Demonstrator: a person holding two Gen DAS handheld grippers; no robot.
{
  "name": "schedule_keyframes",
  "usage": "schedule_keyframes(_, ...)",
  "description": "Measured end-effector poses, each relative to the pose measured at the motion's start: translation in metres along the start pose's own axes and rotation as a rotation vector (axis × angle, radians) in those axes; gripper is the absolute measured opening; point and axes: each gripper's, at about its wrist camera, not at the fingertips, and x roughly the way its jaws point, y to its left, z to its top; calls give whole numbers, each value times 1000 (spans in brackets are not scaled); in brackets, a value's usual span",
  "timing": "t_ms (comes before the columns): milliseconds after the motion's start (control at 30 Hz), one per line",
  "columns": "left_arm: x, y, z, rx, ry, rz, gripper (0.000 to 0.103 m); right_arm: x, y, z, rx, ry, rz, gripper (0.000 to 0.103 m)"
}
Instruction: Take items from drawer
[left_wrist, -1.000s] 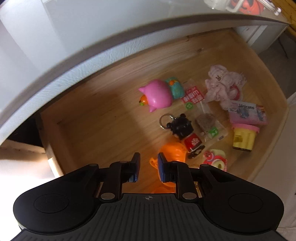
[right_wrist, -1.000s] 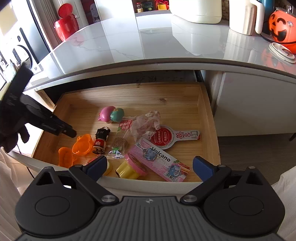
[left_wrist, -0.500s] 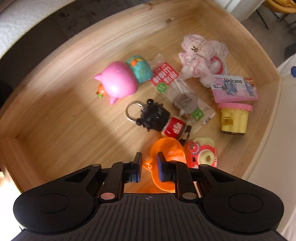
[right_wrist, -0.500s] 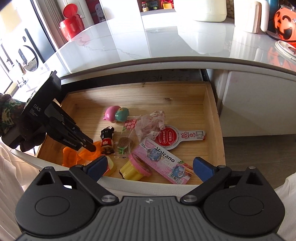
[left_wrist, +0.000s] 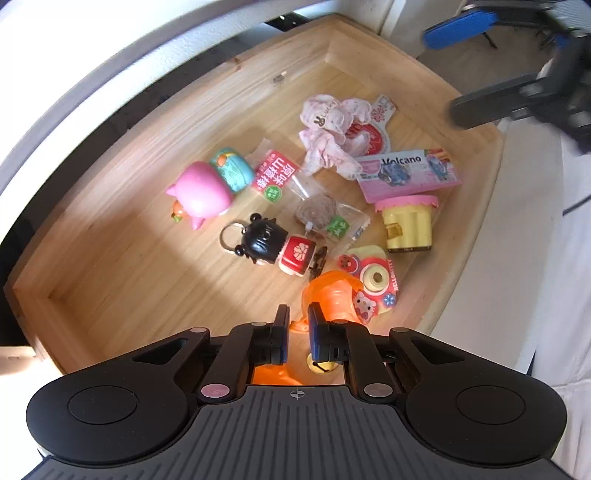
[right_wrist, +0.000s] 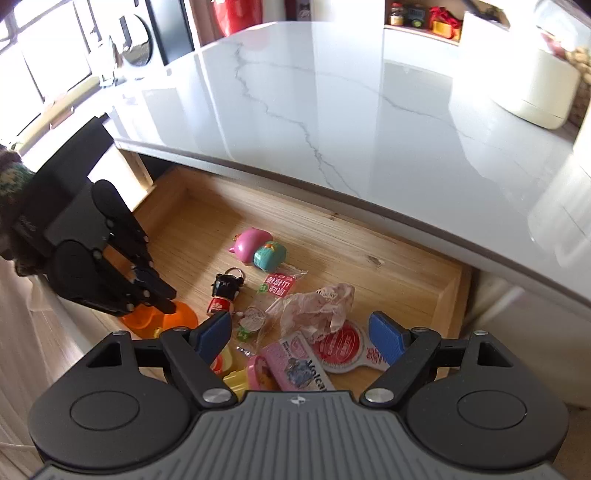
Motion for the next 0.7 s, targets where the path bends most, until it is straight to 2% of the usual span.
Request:
schedule_keyframes(167,-1,2,-2,-4,-13,-12,13,48,-3,19,-21,99,-13,82)
schedule_keyframes(267,-3,0,-4,9,-25,-11,13,79,-12,27,10,182,-4,77)
schedule_keyframes(333,-4,-2,-4,19,-35,-6,13,96,-16,31,24,231,-18,58)
schedule_keyframes(367,-5,-3,-4,22,-41,-3,13,103,-18,32,27,255,-16,41)
schedule_keyframes(400,-6,-3,-5,25,-50,0,13,109,-19,32,26,275,-6,32)
schedule_keyframes(433,-7,-4,-6,25,-55,5,13,112,-19,32,23,283,1,29)
schedule_keyframes(500,-9,-6,-7,23,-59,12,12,111,-20,30,10,290,5,11)
schedule_keyframes(600,-19,-12,-11,20,-77,-6,7,87,-20,26,3,251,25,9)
schedule_keyframes(700,-32,-22,-13,24,-115,1,6,47,-18,21,-4,186,55,8)
